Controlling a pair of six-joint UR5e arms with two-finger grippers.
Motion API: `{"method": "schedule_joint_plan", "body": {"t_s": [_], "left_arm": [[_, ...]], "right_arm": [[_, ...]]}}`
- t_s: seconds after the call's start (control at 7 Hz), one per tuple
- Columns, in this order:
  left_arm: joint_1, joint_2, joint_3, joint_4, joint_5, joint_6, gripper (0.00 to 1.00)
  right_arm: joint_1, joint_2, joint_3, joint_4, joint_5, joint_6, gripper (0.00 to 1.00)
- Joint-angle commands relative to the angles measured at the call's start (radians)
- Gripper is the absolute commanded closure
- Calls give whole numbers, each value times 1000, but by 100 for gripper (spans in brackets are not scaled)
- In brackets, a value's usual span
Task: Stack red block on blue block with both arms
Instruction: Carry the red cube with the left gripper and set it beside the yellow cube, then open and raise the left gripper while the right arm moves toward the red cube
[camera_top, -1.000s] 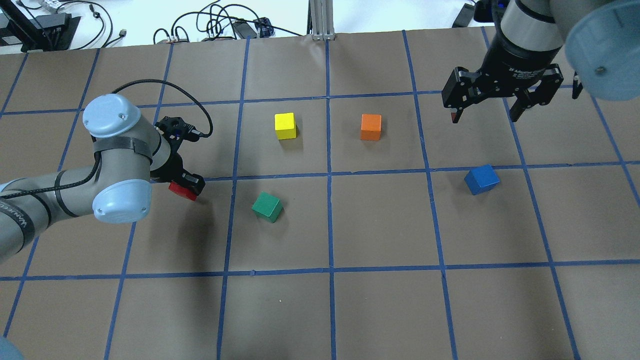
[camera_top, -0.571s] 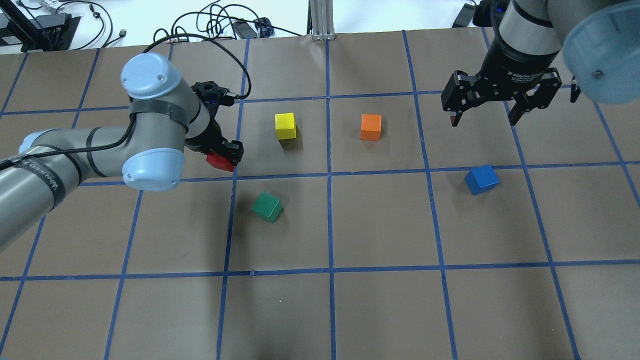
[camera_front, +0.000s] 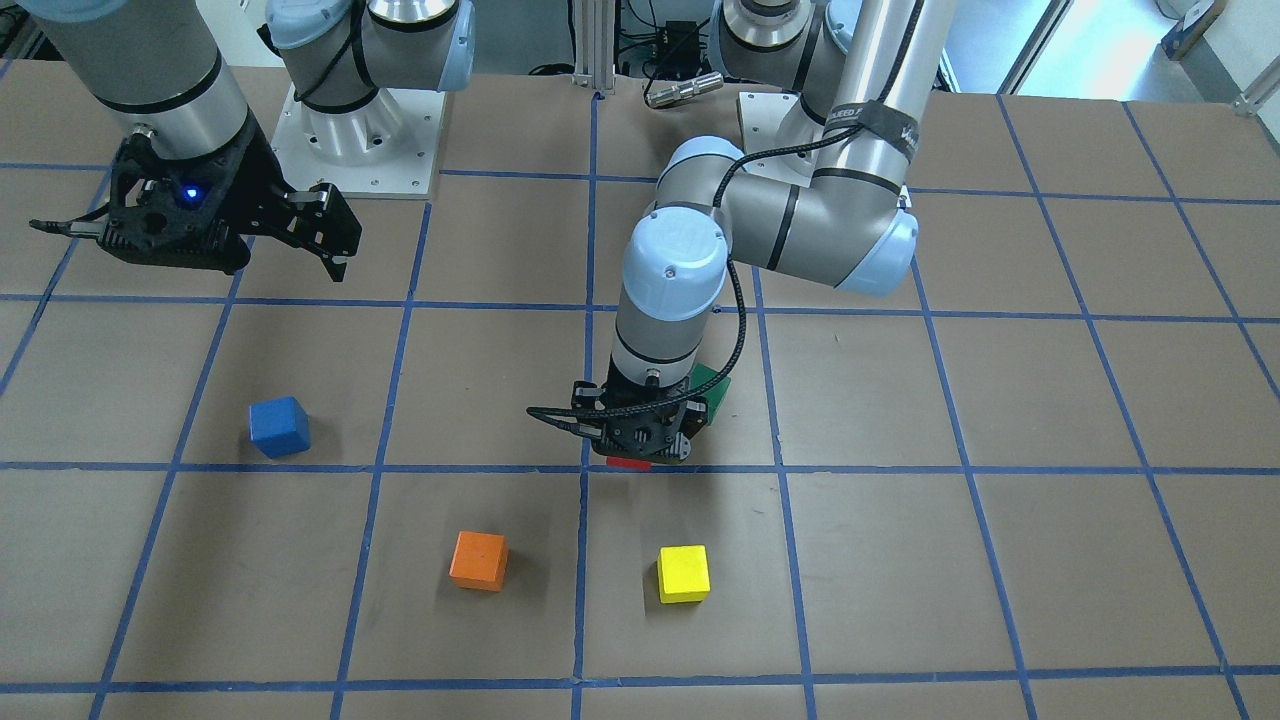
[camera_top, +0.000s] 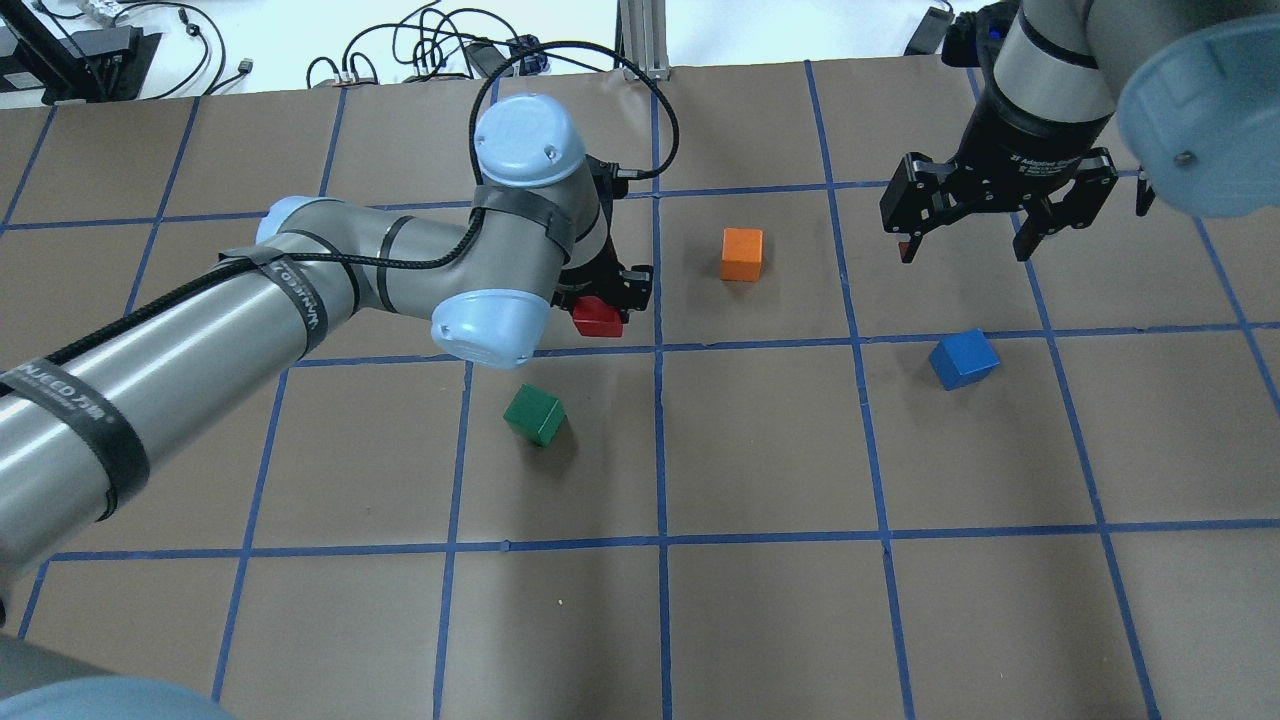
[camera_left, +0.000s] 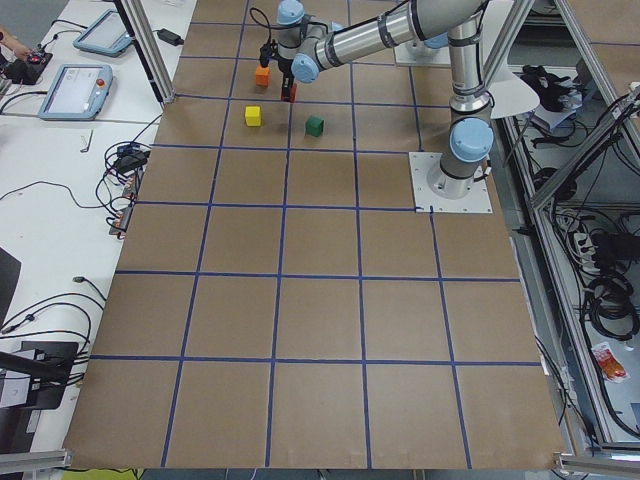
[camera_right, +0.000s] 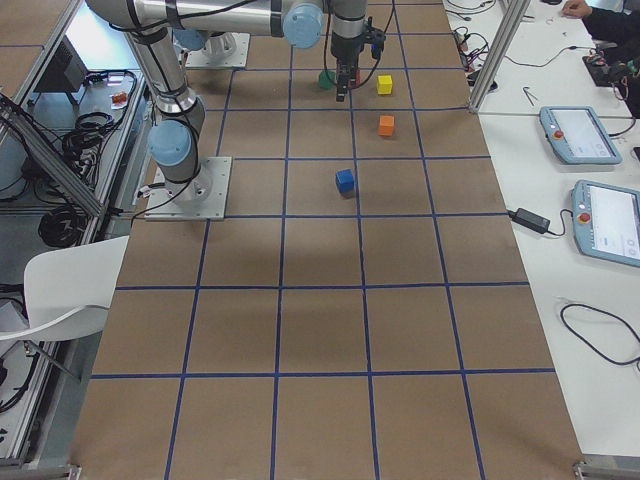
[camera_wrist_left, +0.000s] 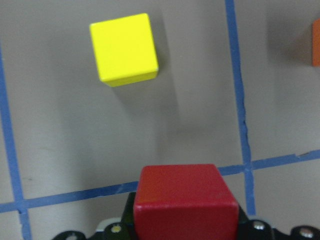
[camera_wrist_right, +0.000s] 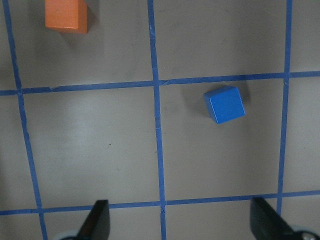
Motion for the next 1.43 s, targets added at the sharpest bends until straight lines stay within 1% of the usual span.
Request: {"method": "schedule_joint_plan", "body": {"t_s": [0.0,0.14,0.29,0.43,0.57,0.71,0.86,1.0,1.14,1.29], "left_arm": [[-27,-59,2,40,3,-74,29],[-27,-61,5,68,-6,-66,4],[-20,-40,4,65,-8,-61,0],[14,-21,16,54,-9,-52,0],[43,27,55,-37,-6,11,0],[87,84,109,-220,1,143,0],[144,139,160,-375,2,239,0],[205,211,186,-446,11,360,0],[238,286,192,-464,14,387,0],[262,368,192,-596,15,392,0]], "right_arm": [[-2,0,2,1,-1,1,0],[-2,-2,1,1,-3,-1,0],[-4,-2,1,1,-1,-1,0],[-4,-2,1,1,-3,-1,0],[-4,-3,2,1,-3,1,0],[-2,1,1,-9,-1,-2,0],[-2,11,4,-72,-4,-2,0],[-2,9,2,-81,-3,2,0],[-4,18,10,-84,11,4,0],[-2,40,20,-88,18,15,0]]}}
